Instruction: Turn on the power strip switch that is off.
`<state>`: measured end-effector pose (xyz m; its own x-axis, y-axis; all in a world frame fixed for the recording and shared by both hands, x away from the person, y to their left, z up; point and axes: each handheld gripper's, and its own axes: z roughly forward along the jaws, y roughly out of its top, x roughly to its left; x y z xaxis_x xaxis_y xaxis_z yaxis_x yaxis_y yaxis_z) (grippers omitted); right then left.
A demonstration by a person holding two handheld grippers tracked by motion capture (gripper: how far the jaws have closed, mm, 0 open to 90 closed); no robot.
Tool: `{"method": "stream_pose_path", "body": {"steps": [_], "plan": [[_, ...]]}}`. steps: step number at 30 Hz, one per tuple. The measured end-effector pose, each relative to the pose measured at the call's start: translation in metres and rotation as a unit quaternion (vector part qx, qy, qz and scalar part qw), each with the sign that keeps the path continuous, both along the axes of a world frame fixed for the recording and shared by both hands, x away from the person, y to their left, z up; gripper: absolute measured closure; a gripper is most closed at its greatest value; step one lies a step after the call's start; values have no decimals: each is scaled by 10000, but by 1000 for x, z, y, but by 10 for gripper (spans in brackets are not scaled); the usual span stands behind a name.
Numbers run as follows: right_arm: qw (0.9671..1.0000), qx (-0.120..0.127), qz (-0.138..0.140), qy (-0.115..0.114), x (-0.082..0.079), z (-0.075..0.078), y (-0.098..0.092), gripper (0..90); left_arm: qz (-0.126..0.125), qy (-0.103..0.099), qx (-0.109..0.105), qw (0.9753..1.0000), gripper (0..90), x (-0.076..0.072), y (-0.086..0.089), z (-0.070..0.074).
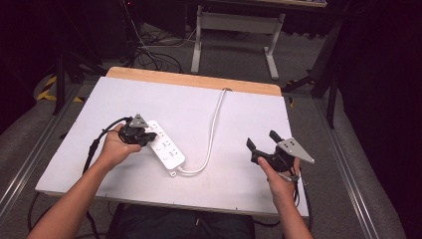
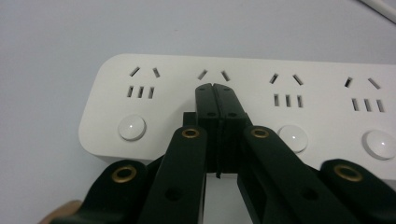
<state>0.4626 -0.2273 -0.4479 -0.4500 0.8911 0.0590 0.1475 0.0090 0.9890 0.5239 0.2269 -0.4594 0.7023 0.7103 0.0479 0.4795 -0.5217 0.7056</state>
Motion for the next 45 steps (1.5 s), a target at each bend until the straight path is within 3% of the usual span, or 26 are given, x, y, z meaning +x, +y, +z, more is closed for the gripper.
{"method": "stream_pose_path", "body": {"steps": [7,12,15,20,38,45], "plan": [[10000,25,-6,-18,-1,1,0,91,49,-69,131,9999,900,-2,-3,-1],[10000,-6,-16,-25,-2,1,-1,91,141,65,52,9999,900,-1,-3,-1],[10000,22,-5,-15,-3,1,-1,91,114,-29,178,9998,900,-2,-4,0],[10000,-10,-4,-10,-2,1,0,91,122,28,95,9999,900,-2,-3,-1],[10000,30,-26,-17,-3,1,0,91,124,-50,194,9997,900,-3,-5,-1],[10000,2,-21,-21,-4,2,1,93,124,7,123,9998,900,-2,-4,0]]}}
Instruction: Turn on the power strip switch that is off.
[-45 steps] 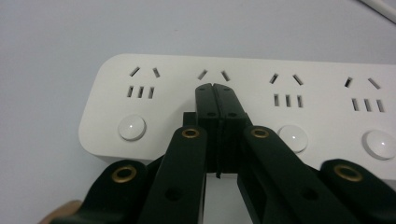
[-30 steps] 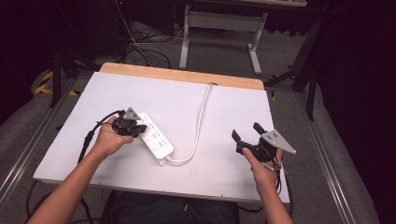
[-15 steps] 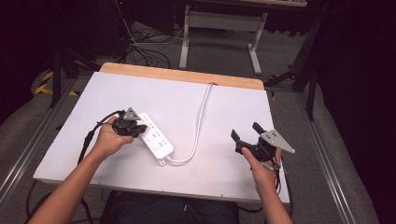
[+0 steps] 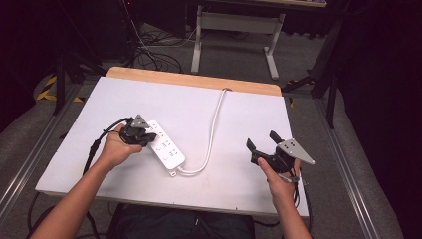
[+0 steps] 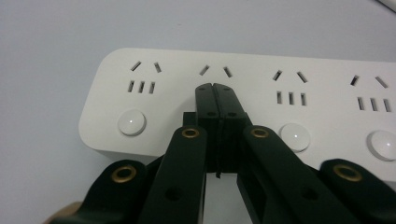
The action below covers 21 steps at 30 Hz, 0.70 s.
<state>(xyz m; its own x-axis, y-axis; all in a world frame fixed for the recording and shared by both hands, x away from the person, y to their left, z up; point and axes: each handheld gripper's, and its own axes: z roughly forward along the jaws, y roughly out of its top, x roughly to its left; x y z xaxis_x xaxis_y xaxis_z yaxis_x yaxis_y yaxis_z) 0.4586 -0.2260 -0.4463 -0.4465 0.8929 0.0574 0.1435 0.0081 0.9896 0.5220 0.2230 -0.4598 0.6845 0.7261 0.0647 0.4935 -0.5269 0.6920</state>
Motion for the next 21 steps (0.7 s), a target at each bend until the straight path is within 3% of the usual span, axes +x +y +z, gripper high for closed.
{"method": "stream_pose_path", "body": {"steps": [21], "plan": [[10000,-33,12,27,2,-1,1,93,19,9,-1,10000,900,0,0,0]]}}
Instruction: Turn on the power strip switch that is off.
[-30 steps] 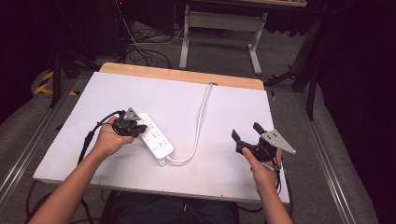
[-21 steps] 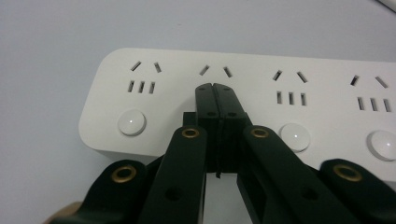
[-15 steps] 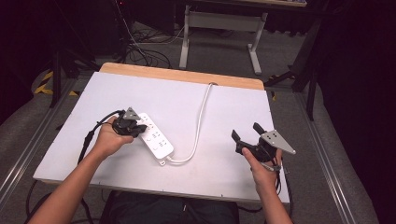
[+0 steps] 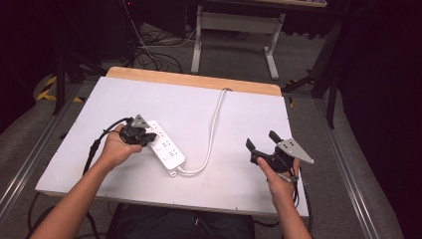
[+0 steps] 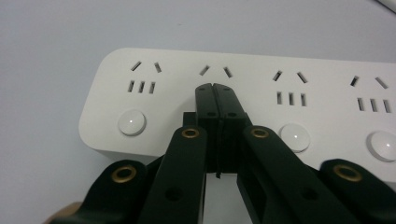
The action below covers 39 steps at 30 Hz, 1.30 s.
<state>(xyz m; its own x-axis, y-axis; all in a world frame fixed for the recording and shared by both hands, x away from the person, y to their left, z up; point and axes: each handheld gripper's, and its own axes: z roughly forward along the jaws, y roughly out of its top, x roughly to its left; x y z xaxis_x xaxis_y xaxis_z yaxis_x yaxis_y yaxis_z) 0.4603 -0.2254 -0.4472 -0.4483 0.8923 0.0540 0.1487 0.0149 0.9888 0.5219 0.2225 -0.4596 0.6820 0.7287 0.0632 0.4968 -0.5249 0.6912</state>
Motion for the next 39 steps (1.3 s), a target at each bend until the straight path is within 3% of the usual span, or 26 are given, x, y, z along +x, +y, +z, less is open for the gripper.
{"method": "stream_pose_path", "body": {"steps": [11,19,28,31,39], "plan": [[10000,-9,8,22,1,-1,1,93,91,75,-9,9999,900,-1,1,3],[10000,-20,20,33,3,-1,2,93,162,-30,68,9998,900,0,4,3],[10000,-29,34,31,3,-1,3,93,188,13,-35,9998,900,-1,4,2],[10000,-23,39,36,4,-1,3,93,225,-106,56,9997,900,-2,2,2],[10000,-29,42,42,4,-1,3,94,291,-138,24,9995,900,-5,3,3]]}}
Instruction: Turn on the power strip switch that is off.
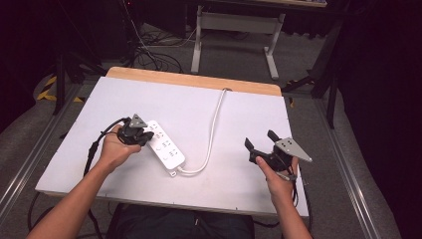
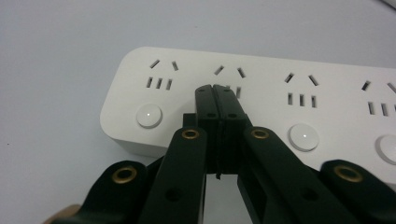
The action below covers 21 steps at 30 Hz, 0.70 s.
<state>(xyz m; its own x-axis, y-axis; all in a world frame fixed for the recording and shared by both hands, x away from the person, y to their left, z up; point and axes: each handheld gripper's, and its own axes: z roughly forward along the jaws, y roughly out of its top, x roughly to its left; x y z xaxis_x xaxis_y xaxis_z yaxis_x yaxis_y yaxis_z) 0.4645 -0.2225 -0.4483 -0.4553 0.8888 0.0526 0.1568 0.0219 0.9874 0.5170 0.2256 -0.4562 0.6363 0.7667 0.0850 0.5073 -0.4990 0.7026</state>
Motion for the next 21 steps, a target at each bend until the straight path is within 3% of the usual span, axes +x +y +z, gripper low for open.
{"method": "stream_pose_path", "body": {"steps": [5,8,12,21], "plan": [[10000,-6,1,7,0,0,0,94,22,-16,-36,10000,900,-1,0,1],[10000,-4,4,7,0,0,0,94,79,-125,-40,9999,900,-1,1,2],[10000,-3,2,6,0,0,0,95,121,-130,-172,9997,900,-3,2,4],[10000,6,-1,-3,0,0,0,97,224,-377,-414,9982,900,-10,6,11]]}}
